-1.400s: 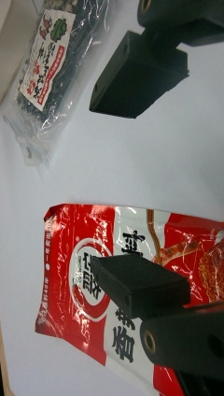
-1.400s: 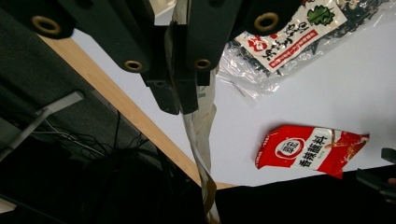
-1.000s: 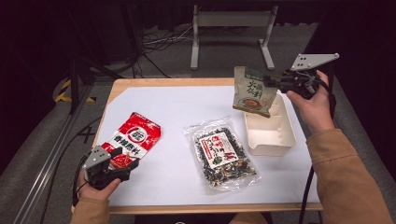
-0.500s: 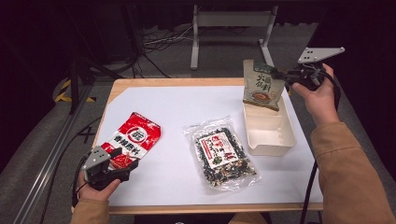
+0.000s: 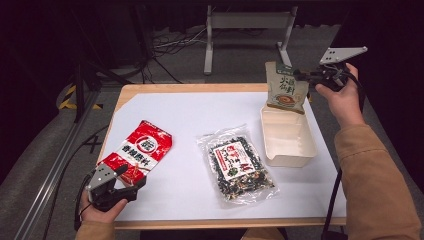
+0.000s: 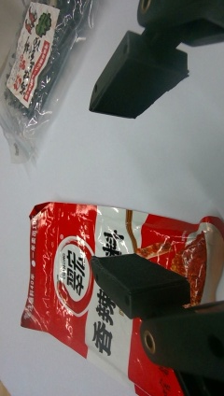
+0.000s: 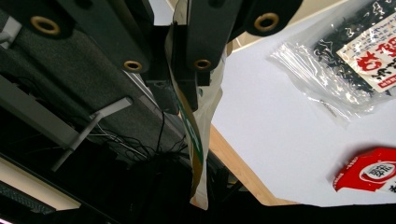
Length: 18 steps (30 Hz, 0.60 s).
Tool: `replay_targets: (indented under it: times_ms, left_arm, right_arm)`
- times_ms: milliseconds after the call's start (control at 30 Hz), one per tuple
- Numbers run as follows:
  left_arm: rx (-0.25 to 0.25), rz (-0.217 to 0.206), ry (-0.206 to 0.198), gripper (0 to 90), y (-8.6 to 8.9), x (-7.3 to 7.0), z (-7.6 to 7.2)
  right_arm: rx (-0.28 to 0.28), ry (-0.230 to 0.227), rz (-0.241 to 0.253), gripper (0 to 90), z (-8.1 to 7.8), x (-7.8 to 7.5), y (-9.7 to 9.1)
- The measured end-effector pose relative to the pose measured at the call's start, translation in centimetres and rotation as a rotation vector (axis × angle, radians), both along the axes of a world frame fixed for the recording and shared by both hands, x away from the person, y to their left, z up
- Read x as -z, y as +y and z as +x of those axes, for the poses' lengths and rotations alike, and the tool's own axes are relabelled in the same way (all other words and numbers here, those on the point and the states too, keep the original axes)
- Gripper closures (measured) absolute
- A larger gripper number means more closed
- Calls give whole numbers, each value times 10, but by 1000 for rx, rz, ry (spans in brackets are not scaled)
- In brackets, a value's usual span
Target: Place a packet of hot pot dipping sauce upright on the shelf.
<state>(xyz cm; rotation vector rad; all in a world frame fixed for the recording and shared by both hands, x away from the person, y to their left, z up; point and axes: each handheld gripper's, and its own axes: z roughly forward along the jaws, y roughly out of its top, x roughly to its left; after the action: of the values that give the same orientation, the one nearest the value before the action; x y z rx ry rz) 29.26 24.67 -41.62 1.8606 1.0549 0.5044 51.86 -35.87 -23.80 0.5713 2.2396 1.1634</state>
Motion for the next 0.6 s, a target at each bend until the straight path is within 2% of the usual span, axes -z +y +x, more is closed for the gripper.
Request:
replay_targets:
  times_ms: [267, 500, 600]
  left_arm:
    - [-15, -3, 1, 224, 5, 1, -5]
    - [-18, -2, 3, 224, 6, 1, -6]
    - [-21, -2, 0, 224, 6, 1, -6]
  right_arm:
    - [6, 14, -11, 889, 14, 10, 0]
    - [3, 9, -48, 889, 24, 17, 5]
    - [4, 15, -50, 889, 26, 20, 6]
